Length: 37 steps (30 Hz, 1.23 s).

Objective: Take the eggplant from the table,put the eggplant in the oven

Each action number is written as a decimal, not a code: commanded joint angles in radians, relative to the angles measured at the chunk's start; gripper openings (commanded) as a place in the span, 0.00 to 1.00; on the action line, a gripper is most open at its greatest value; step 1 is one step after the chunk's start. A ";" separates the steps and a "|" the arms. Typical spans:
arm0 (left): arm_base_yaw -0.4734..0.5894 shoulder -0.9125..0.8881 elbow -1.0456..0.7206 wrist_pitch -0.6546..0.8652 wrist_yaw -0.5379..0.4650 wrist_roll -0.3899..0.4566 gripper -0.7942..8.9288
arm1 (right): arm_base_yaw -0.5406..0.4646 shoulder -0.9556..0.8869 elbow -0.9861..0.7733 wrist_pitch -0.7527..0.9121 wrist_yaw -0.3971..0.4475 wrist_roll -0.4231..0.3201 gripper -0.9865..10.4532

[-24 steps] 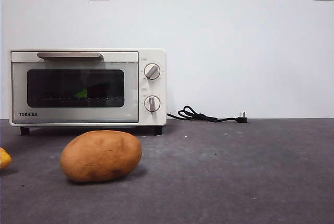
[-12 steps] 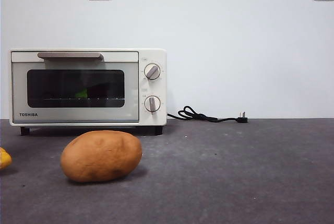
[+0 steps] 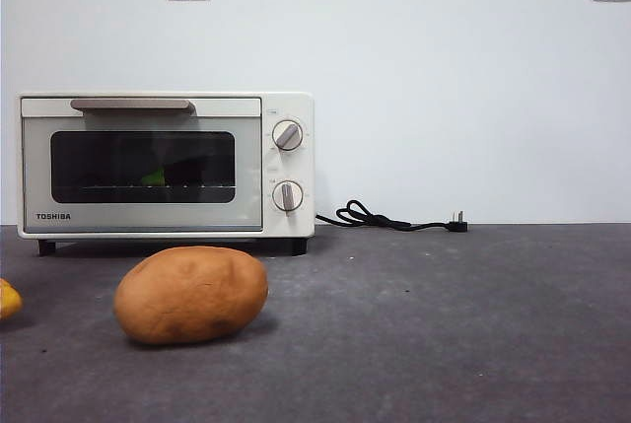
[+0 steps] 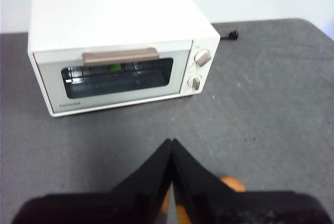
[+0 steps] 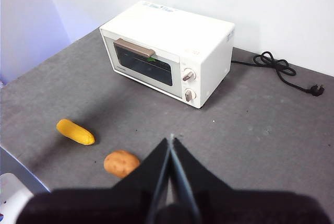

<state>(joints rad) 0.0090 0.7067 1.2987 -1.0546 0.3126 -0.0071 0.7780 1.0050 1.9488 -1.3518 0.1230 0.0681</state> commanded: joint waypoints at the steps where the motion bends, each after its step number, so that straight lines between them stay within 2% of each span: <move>1: -0.003 0.004 0.000 -0.002 -0.001 0.014 0.08 | 0.002 0.001 -0.002 -0.023 -0.003 0.010 0.09; 37: -0.004 0.036 0.000 0.024 0.009 0.007 0.08 | 0.002 0.007 -0.002 -0.023 0.001 0.010 0.09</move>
<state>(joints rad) 0.0090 0.7425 1.2987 -1.0355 0.3168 -0.0074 0.7780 1.0115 1.9488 -1.3518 0.1238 0.0681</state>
